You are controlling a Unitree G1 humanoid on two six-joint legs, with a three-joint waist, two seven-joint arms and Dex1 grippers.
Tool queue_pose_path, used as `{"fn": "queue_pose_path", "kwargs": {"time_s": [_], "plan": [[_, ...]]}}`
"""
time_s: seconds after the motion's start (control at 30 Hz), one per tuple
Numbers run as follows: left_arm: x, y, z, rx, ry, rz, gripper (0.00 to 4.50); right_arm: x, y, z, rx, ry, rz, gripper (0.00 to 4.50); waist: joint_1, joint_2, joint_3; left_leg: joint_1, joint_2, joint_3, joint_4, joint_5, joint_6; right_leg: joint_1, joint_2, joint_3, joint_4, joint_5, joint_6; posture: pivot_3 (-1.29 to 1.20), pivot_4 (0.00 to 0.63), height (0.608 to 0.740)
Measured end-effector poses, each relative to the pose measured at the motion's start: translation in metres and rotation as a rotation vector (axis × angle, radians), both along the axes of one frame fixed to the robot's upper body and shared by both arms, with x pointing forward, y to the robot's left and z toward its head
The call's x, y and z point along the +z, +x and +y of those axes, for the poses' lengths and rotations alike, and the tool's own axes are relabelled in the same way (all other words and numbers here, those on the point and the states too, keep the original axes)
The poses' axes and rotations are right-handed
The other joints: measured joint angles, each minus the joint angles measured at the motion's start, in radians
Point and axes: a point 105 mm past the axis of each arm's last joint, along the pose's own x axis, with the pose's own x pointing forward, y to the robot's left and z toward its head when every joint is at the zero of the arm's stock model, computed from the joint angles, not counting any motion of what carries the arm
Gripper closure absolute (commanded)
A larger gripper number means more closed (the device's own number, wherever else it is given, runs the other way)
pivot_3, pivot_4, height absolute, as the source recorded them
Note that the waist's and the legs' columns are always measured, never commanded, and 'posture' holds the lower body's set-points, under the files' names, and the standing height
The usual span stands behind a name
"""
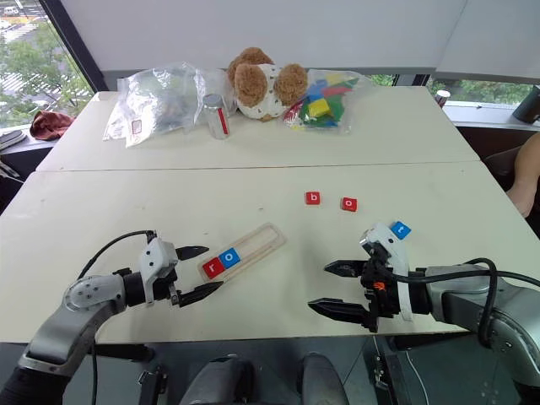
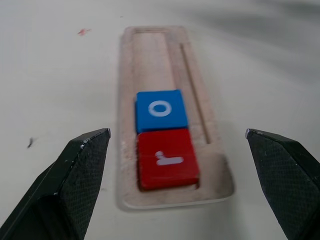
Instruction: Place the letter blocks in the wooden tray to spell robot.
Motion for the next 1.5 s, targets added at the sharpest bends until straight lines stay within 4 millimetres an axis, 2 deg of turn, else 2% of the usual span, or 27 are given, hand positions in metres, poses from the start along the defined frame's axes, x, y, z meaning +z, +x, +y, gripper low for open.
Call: {"fn": "queue_pose_path", "kwargs": {"time_s": [0.23, 0.33, 0.4, 0.67, 0.73, 0.83, 0.97, 1.13, 1.47, 1.5], "plan": [[-0.005, 0.008, -0.008, -0.010, 0.006, -0.098, 0.00, 0.002, 0.002, -0.001, -0.003, -0.011, -0.021, 0.09, 0.005, 0.001, -0.001, 0.001, 0.000, 0.000, 0.002, 0.000, 0.000, 0.002, 0.000, 0.000, 0.000, 0.000, 0.000, 0.00, 0.150, 0.740], [-0.007, 0.007, -0.011, -0.036, 0.020, -0.121, 0.87, 0.002, 0.004, -0.003, -0.008, -0.012, -0.025, 0.00, 0.004, 0.003, -0.003, 0.003, 0.000, 0.000, 0.002, 0.000, 0.000, 0.004, 0.000, 0.000, 0.000, 0.000, 0.000, 0.00, 0.150, 0.740], [-0.010, 0.004, -0.014, -0.060, 0.031, -0.128, 1.80, 0.002, 0.004, -0.003, -0.008, -0.012, -0.028, 0.00, 0.005, 0.004, -0.003, 0.004, 0.000, 0.000, 0.002, 0.000, 0.000, 0.005, 0.000, 0.000, 0.000, 0.000, 0.000, 0.00, 0.150, 0.740], [-0.009, 0.002, -0.013, -0.049, 0.017, -0.081, 1.80, 0.002, 0.005, -0.004, -0.013, -0.021, -0.036, 0.00, 0.003, 0.004, -0.004, 0.005, 0.000, 0.000, 0.001, 0.000, 0.001, 0.005, 0.000, 0.000, 0.000, 0.000, 0.000, 0.00, 0.150, 0.740], [-0.009, 0.002, -0.010, -0.051, 0.016, -0.064, 1.29, 0.002, 0.006, -0.005, -0.017, -0.025, -0.041, 0.00, 0.002, 0.004, -0.004, 0.005, 0.000, 0.000, 0.001, 0.000, 0.001, 0.005, 0.000, 0.000, 0.000, 0.000, 0.000, 0.00, 0.150, 0.740], [-0.007, 0.004, -0.005, -0.025, -0.004, -0.035, 0.02, 0.000, 0.007, -0.006, -0.026, -0.027, -0.040, 0.00, 0.003, 0.004, -0.004, 0.005, 0.000, 0.000, 0.001, 0.000, 0.001, 0.005, 0.000, 0.000, 0.000, 0.000, 0.000, 0.00, 0.150, 0.740], [-0.007, 0.005, -0.002, -0.010, -0.014, -0.013, 0.02, -0.002, 0.007, -0.007, -0.029, -0.028, -0.037, 0.00, 0.004, 0.004, -0.004, 0.004, 0.000, 0.000, 0.001, 0.000, 0.001, 0.005, 0.000, 0.000, 0.000, 0.000, 0.000, 0.00, 0.150, 0.740], [-0.013, -0.005, 0.003, -0.033, 0.047, 0.002, 0.02, -0.003, 0.007, -0.008, -0.036, -0.026, -0.033, 0.00, 0.002, 0.004, -0.004, 0.004, 0.000, 0.000, 0.001, 0.000, 0.001, 0.005, 0.000, 0.000, 0.000, 0.000, 0.000, 0.00, 0.150, 0.740], [-0.018, -0.002, 0.000, -0.022, 0.016, -0.010, 0.02, -0.005, 0.008, -0.006, -0.036, -0.023, -0.039, 0.00, 0.009, 0.006, -0.005, 0.005, 0.000, 0.000, 0.001, 0.000, 0.001, 0.006, -0.001, 0.000, 0.000, 0.000, -0.001, 0.00, 0.150, 0.740], [-0.018, -0.001, 0.000, -0.025, 0.016, -0.010, 0.53, -0.005, 0.008, -0.006, -0.037, -0.024, -0.039, 0.00, 0.007, 0.006, -0.005, 0.005, 0.000, 0.000, 0.001, 0.000, 0.001, 0.006, -0.001, 0.000, 0.000, -0.001, -0.002, 0.00, 0.150, 0.740]]}}
